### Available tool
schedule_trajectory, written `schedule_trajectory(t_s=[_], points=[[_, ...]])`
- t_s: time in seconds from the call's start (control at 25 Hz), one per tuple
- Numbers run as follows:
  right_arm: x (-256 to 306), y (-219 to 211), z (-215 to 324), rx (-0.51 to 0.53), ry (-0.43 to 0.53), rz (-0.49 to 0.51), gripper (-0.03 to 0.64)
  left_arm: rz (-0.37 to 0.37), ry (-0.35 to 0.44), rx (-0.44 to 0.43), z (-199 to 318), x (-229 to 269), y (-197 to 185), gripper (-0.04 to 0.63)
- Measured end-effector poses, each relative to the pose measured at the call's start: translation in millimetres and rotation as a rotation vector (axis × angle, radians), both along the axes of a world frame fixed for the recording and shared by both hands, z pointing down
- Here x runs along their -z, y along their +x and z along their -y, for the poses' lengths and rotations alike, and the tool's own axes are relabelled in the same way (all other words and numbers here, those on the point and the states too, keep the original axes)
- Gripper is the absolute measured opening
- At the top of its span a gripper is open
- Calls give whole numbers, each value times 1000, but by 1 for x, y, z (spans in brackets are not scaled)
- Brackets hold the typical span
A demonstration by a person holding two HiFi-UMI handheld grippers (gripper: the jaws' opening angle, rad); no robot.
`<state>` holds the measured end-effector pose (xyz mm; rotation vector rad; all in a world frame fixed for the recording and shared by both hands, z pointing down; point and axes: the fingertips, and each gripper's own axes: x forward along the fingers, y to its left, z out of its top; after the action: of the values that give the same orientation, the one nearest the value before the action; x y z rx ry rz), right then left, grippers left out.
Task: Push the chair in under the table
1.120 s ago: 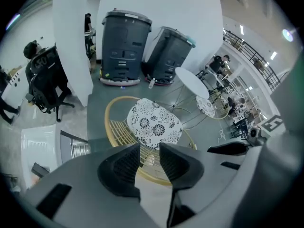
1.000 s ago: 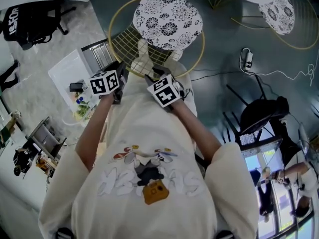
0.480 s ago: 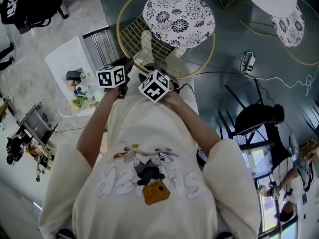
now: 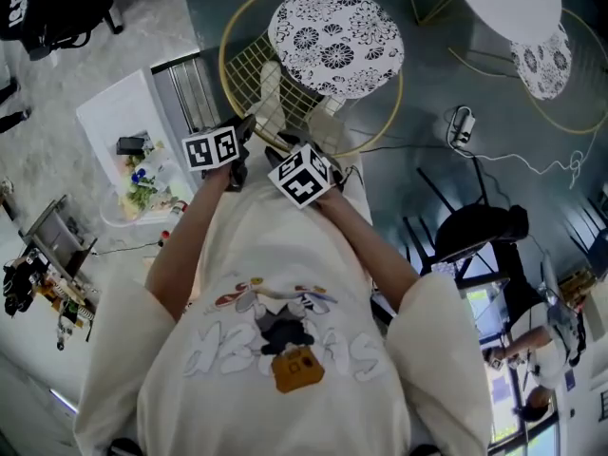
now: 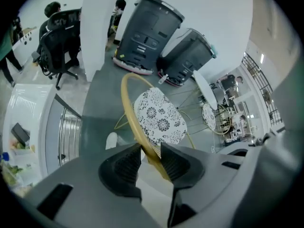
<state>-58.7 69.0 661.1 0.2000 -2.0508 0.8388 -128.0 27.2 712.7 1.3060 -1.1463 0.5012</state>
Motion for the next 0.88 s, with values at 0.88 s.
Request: schedule_trajectory(t_s=[0.88], points=[[84, 60, 94, -393, 369, 90, 37, 29, 74, 9, 78, 2, 52, 124]])
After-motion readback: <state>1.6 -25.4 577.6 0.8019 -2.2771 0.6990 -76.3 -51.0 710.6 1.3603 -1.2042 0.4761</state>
